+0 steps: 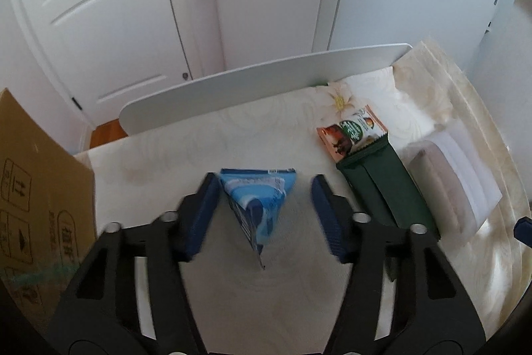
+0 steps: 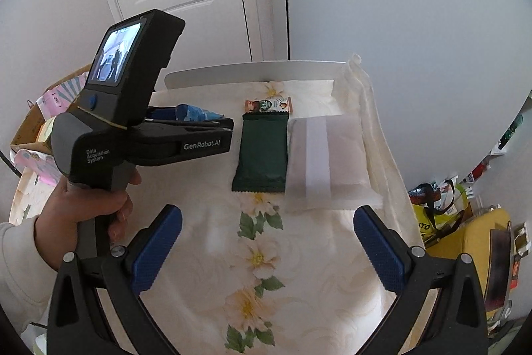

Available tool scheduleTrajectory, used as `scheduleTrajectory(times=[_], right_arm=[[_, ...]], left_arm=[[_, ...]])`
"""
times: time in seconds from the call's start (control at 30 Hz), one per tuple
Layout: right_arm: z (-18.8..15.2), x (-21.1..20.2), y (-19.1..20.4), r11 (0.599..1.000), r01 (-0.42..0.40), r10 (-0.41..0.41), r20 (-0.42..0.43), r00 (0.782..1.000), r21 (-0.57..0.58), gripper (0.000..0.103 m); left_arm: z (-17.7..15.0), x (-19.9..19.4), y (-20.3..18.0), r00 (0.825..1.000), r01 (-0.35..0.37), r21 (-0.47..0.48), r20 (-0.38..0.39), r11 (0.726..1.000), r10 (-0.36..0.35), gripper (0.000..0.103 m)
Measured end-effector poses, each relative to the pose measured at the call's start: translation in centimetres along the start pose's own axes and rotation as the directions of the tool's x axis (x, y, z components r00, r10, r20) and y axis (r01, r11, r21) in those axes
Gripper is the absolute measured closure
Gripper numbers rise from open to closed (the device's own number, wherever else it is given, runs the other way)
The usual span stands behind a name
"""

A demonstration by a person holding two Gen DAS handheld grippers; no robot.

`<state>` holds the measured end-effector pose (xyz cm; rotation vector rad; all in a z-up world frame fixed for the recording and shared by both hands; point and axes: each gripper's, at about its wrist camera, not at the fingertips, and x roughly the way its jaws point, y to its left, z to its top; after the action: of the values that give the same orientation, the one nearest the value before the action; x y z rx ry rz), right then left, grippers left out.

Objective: Organize snacks

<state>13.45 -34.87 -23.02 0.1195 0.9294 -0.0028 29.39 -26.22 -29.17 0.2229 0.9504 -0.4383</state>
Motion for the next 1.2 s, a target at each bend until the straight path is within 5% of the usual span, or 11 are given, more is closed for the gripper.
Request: scheduleTrajectory(times=[0.73, 1.0, 1.2], right_arm=[[1.5, 1.1, -0.3, 0.996, 0.066, -0.067, 0.014, 0.998, 0.054, 0.000], [3.7, 3.6, -2.0, 0.981, 0.175, -0.172, -0.032, 0.984, 0.089, 0.024], [4.0, 5.8, -2.6, 0.968, 0.234, -0.226, -0.089, 0.970, 0.094, 0.027]], left_arm=[[1.0, -1.9, 0.4, 0.999, 0.037, 0.008, 0.018, 0.999, -0.037, 0.060], [1.1, -2.4, 0.3, 0.998, 0.056, 0.012, 0.014, 0.998, -0.056, 0.060], [0.5, -2.5, 0.2, 0.998, 0.069, 0.012, 0.008, 0.998, -0.069, 0.060]])
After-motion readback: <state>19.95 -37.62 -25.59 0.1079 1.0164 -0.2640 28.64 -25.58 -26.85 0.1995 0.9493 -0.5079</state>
